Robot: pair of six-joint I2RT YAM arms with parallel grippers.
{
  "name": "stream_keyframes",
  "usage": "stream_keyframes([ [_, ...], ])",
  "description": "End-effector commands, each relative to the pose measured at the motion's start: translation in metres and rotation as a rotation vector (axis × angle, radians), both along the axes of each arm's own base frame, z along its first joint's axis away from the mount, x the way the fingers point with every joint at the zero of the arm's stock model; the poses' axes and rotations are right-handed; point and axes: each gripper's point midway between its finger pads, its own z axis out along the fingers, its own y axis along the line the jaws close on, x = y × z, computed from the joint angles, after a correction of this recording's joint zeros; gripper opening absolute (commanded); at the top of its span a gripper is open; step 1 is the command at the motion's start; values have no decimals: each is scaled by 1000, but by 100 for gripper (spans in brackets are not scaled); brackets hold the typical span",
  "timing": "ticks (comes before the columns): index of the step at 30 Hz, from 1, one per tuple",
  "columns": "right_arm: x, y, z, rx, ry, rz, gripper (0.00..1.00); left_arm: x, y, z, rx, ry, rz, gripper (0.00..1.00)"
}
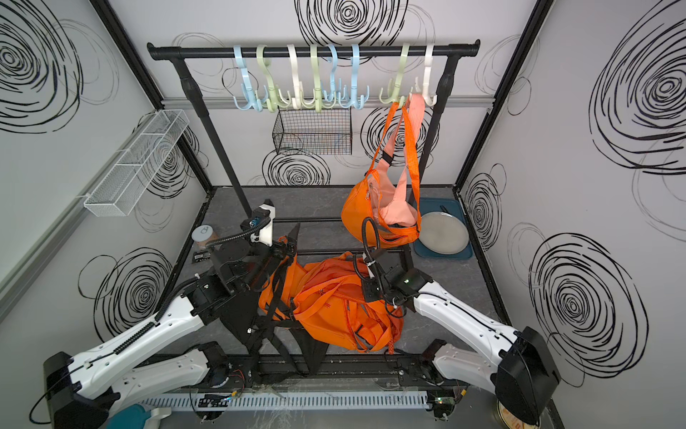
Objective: Hang the bag on a hook
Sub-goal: Pick up the bag from the bag.
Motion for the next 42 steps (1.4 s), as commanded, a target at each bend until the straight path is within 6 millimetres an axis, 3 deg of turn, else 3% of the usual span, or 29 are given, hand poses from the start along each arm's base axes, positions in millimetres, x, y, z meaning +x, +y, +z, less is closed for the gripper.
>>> stream_keyframes([
  [1, -2, 6, 5, 18, 7, 22, 21, 0, -1, 12, -28, -44, 0, 99],
  [6, -5, 13, 6, 27, 25, 64, 3, -1, -4, 12, -29, -44, -19, 99],
  [9, 0, 18, 26, 32, 0, 87, 0, -5, -8, 14, -34, -53, -51, 99],
  [14, 18, 31, 93, 101, -182, 155, 0, -14, -22, 20, -44, -73, -152, 99],
  [19, 31, 44, 173, 252, -380, 220, 0, -36, -42, 27, -35, -114, -296, 99],
  [22, 42, 46, 210, 319, -457, 228, 0, -51, -59, 28, -24, -125, -401, 99],
  [25, 49, 51, 237, 379, -511, 244, 0, -62, -76, 23, -3, -114, -488, 99],
  [31, 59, 52, 272, 376, -591, 239, 0, -82, -102, 11, 38, -95, -606, 99],
  [38, 57, 47, 327, 413, -728, 239, 0, -67, -113, -12, 68, -23, -564, 99],
  [42, 52, 47, 344, 429, -756, 265, 0, -47, -104, -25, 100, 8, -471, 99],
])
